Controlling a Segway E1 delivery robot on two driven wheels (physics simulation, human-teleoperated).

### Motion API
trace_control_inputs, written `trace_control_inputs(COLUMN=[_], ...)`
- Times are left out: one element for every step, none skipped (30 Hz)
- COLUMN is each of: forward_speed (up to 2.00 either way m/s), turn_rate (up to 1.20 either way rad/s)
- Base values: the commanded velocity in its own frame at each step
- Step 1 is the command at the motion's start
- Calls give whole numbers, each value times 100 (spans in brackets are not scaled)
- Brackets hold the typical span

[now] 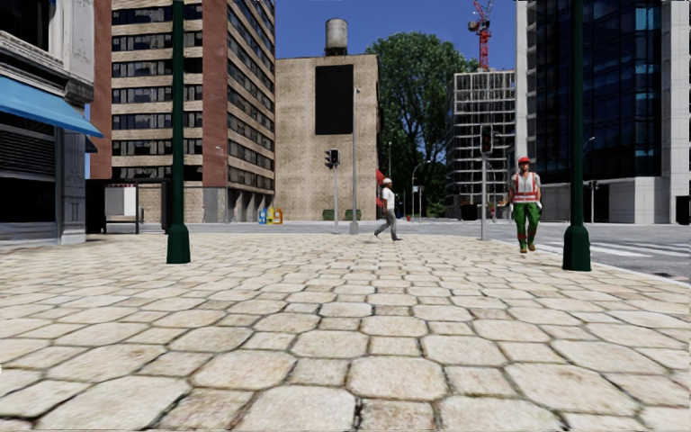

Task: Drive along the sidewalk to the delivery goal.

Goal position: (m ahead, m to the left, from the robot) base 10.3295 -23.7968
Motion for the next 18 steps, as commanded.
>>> trace_control_inputs(forward_speed=[177, 177, 177, 177, 177, 177, 177, 177, 177, 177, 177, 177, 177, 177, 177, 189, 200, 200], turn_rate=[64, 66, 66, 66, 66, 66, 66, 66, 59, 46, 43, 40, 23, 0, 0, 0, 0, 0])
